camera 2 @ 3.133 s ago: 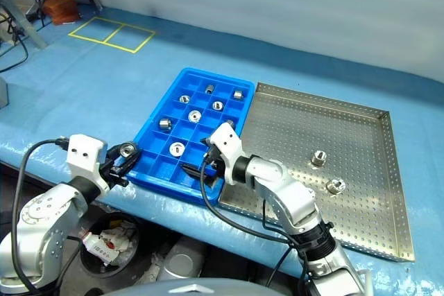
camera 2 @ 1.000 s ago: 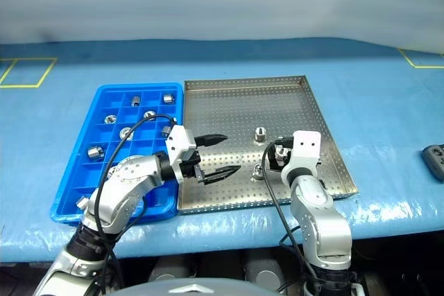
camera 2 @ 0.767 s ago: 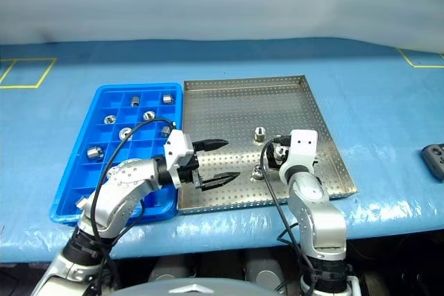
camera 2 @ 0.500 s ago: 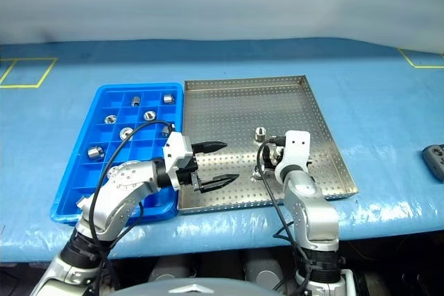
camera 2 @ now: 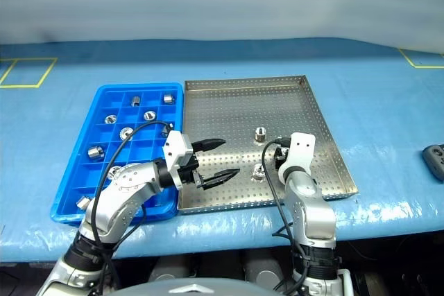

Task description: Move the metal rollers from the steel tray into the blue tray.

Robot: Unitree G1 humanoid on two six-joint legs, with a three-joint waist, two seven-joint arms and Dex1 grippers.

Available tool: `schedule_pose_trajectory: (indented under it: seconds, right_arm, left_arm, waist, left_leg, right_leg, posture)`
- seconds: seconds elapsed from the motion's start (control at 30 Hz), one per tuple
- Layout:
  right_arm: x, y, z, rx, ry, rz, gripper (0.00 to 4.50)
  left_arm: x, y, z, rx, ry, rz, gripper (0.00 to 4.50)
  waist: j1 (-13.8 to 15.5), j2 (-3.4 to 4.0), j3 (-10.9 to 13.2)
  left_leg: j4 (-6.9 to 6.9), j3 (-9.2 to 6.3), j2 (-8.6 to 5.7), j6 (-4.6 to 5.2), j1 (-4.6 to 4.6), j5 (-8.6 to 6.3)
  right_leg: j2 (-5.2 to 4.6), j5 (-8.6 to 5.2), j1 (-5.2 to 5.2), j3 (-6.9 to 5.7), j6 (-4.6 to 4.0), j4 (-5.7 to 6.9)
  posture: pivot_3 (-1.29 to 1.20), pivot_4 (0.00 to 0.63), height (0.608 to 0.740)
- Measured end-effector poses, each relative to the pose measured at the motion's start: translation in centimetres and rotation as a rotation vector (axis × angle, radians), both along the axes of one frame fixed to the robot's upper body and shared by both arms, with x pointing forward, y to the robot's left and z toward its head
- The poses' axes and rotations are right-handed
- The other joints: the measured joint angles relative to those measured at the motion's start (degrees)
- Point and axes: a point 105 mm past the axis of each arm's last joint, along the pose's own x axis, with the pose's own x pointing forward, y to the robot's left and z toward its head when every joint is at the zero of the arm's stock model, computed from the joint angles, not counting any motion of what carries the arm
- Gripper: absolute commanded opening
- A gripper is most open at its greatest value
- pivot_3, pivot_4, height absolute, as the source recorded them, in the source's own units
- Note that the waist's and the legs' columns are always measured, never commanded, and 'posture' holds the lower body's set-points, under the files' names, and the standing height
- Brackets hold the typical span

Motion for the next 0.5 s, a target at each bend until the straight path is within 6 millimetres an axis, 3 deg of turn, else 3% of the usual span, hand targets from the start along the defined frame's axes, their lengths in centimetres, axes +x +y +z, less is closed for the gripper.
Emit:
schedule_pose_trajectory:
  seconds: [0.23,0.5]
  right_arm:
    - [-0.6,0.4,0.9,-0.023,-0.009,0.027,1.71]
    - [1.4,2.4,7.1,-0.085,-0.185,0.172,1.71]
  left_arm:
    - [0.4,0.0,0.3,-0.022,-0.009,0.037,4.5]
    - [2.1,1.1,1.9,-0.091,-0.081,0.209,4.5]
  waist:
    - [0.25,0.02,0.01]
    - [0.66,0.02,0.01]
  left_leg:
    - [-0.01,-0.01,0.0,0.0,-0.01,0.0]
    - [0.01,-0.01,-0.01,0.05,0.03,0.03]
  right_leg:
    - [0.0,0.0,-0.02,0.01,0.0,0.0]
    - [0.02,0.04,0.01,0.01,0.04,0.02]
  posture:
    - [0.02,0.15,0.74]
    - [0.11,0.15,0.74]
